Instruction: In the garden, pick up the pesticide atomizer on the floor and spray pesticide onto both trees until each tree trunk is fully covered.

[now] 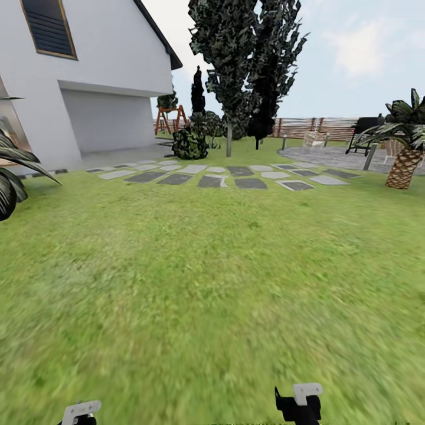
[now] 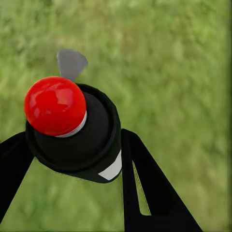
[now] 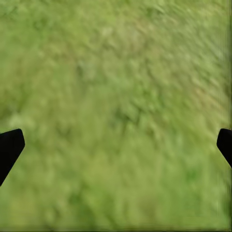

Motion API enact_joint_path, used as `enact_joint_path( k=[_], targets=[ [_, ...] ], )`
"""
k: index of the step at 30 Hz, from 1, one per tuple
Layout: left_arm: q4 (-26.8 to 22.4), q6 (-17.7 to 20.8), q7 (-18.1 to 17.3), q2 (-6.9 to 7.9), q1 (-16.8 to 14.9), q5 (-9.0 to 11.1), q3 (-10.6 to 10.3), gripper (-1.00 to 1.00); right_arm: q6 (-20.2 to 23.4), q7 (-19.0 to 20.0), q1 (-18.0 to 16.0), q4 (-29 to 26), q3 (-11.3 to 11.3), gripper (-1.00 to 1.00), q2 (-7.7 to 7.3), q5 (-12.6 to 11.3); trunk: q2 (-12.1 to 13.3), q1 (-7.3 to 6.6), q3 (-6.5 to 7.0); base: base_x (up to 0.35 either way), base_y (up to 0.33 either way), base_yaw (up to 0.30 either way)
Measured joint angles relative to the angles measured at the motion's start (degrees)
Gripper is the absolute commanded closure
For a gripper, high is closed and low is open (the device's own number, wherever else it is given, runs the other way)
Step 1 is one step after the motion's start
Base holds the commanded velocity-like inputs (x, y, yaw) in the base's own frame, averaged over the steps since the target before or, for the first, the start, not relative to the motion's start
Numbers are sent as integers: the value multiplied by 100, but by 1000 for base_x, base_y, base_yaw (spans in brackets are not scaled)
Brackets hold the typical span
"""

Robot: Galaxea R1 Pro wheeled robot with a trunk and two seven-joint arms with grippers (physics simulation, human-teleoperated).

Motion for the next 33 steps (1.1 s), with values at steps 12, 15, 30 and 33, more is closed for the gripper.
enact_joint_path(
  k=[12,15,30,33],
  targets=[
    [0,1,0,0,0,0,0,100,0,0,0,7,0,-100,8,0,0,0,-87,0,0,-204],
    [0,2,0,0,0,0,0,100,0,0,0,8,0,-100,9,0,0,0,-109,0,0,-204],
    [0,0,-1,0,0,-1,0,100,0,1,0,9,1,-100,3,8,0,0,-182,0,0,-180],
    [0,0,2,0,0,0,0,100,0,0,0,8,0,-100,0,8,0,0,-182,0,0,-258]
  ],
)
